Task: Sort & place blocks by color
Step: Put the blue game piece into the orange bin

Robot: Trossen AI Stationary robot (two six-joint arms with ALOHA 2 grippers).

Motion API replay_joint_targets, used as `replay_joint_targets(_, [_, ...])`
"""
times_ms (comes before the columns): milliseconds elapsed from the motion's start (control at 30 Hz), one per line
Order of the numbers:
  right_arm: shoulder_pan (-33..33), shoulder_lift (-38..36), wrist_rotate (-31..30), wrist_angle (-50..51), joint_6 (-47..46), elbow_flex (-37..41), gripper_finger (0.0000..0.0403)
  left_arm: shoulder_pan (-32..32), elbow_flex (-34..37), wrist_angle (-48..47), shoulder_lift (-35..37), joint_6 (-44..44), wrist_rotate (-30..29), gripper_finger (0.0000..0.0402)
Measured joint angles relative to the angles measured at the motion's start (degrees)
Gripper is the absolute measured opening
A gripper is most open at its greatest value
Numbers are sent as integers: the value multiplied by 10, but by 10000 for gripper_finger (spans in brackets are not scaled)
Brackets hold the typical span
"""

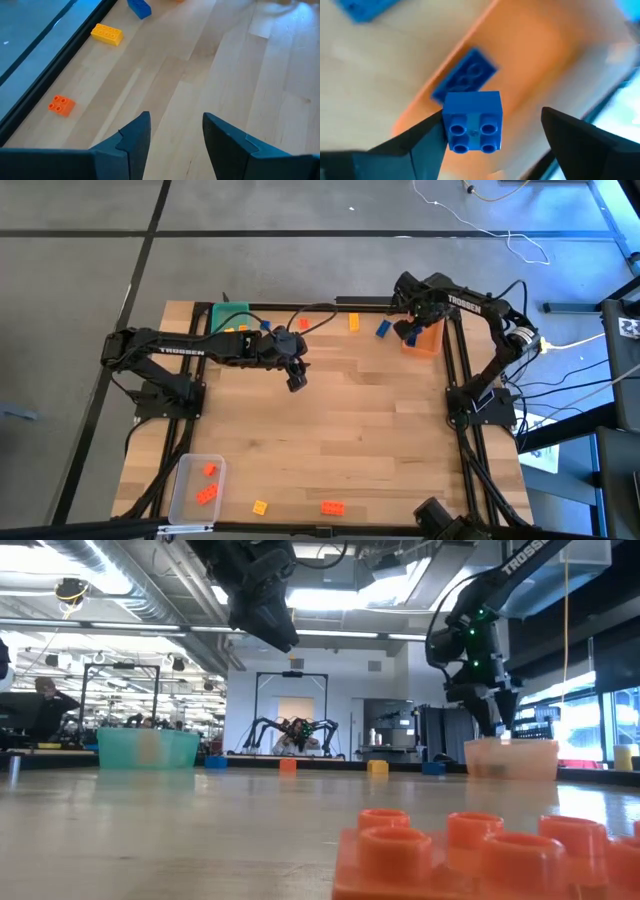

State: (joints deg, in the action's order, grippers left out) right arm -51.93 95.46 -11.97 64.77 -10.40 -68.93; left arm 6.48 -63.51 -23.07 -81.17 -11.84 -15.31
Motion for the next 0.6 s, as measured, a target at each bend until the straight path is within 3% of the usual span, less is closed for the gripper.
replay_joint_targets(167, [-17,0,129,1,6,0,311,0,0,0,0,0,0,170])
replay_joint_targets(233, [-24,0,111,0,2,0,311,0,0,0,0,0,0,170])
replay_joint_targets(400, [-28,0,-3,-1,-5,0,311,0,0,0,0,0,0,170])
replay_joint_targets(600, [-20,0,50,-40,72,0,311,0,0,0,0,0,0,170])
